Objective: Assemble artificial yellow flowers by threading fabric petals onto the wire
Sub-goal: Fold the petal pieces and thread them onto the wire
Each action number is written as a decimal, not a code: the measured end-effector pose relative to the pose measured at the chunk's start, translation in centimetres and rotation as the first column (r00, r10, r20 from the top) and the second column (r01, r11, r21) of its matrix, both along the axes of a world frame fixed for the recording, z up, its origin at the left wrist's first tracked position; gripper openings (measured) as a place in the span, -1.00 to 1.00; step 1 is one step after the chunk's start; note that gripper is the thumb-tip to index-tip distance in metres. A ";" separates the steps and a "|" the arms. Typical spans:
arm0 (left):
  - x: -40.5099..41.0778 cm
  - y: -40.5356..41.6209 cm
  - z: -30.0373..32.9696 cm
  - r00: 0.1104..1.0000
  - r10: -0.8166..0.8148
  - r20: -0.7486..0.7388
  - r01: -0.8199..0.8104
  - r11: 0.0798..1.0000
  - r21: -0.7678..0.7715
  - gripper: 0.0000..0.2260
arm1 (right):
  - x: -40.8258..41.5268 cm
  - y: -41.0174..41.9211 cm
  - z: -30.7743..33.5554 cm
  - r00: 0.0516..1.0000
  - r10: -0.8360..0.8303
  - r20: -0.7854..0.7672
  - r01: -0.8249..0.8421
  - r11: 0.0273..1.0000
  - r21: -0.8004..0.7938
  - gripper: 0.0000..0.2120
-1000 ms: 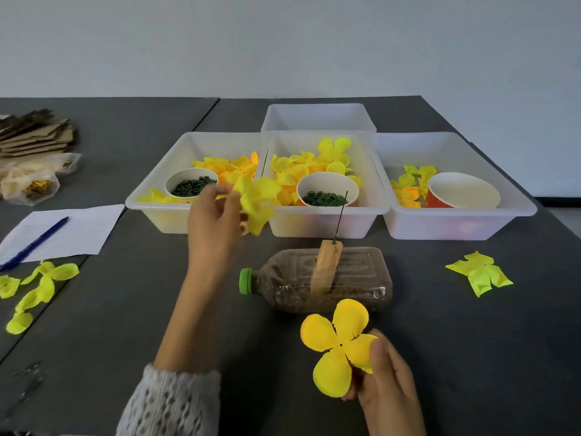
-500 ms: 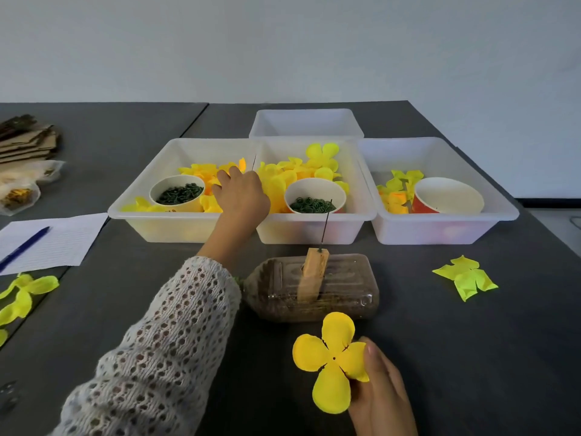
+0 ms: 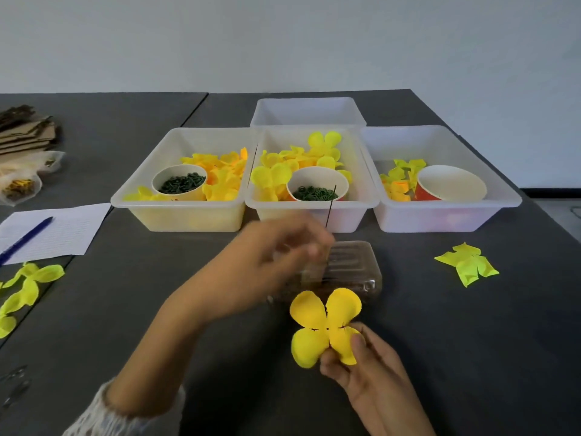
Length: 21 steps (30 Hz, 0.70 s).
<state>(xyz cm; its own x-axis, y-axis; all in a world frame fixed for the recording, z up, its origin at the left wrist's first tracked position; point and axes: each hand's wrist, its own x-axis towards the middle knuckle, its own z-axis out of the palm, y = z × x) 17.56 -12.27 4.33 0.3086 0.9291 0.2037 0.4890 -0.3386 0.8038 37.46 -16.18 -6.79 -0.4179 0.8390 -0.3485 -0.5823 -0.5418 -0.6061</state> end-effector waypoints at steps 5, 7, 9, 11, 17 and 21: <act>1.0 -3.1 -1.2 0.971 -0.182 -0.155 0.166 0.980 -0.113 -0.77 | -0.7 -0.2 1.5 0.997 0.057 -0.045 -0.054 0.996 0.067 -0.70; 1.2 -3.7 -2.2 0.971 -0.122 -0.207 0.105 0.990 -0.090 -0.70 | -0.9 -0.3 2.1 0.997 0.063 -0.051 -0.059 0.995 0.083 -0.69; 1.5 -4.1 -3.1 0.964 -0.045 -0.261 0.041 0.999 -0.020 -0.65 | -1.3 -0.4 2.6 0.998 0.066 -0.017 -0.064 0.994 0.088 -0.66; 1.8 -4.4 -3.7 0.964 0.025 -0.265 -0.018 0.999 0.032 -0.66 | -1.7 -0.6 2.8 0.994 0.066 0.083 -0.075 0.990 0.115 -0.67; 1.8 -4.8 -4.6 0.975 0.115 -0.189 -0.107 0.993 0.049 -0.72 | -1.1 -0.4 3.1 0.983 0.106 0.152 -0.133 0.974 0.183 -0.75; 2.1 -5.0 -4.9 0.989 0.110 -0.099 -0.107 0.993 0.041 -0.75 | -0.5 -0.4 3.0 0.970 0.110 0.214 -0.161 0.959 0.234 -0.77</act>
